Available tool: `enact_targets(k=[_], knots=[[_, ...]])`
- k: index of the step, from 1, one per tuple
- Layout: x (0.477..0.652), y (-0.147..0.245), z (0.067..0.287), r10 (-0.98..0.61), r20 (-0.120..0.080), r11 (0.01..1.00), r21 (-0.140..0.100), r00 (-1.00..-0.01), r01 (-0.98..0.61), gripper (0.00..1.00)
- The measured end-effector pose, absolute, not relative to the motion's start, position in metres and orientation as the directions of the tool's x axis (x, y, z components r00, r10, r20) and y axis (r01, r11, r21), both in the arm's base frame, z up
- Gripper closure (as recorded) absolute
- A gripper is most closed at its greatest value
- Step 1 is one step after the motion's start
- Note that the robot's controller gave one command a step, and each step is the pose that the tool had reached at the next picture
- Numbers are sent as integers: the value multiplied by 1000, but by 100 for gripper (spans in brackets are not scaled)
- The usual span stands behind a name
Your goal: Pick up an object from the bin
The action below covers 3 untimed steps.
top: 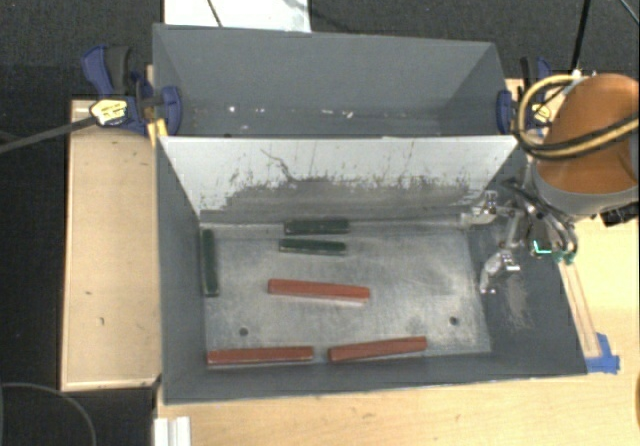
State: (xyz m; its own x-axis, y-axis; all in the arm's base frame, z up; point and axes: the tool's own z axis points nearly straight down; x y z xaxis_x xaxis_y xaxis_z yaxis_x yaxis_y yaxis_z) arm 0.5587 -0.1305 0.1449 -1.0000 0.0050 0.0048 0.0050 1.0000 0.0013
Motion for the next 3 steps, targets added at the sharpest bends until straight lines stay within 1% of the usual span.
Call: enact_targets(k=[1,2,3], knots=[[561,-130,149,1,-3,1000,0,-1000,1,0],[505,-89,89,31,-7,1000,-1,-999,31,0],[489,-77,72,37,-5,999,0,-999,37,0]])
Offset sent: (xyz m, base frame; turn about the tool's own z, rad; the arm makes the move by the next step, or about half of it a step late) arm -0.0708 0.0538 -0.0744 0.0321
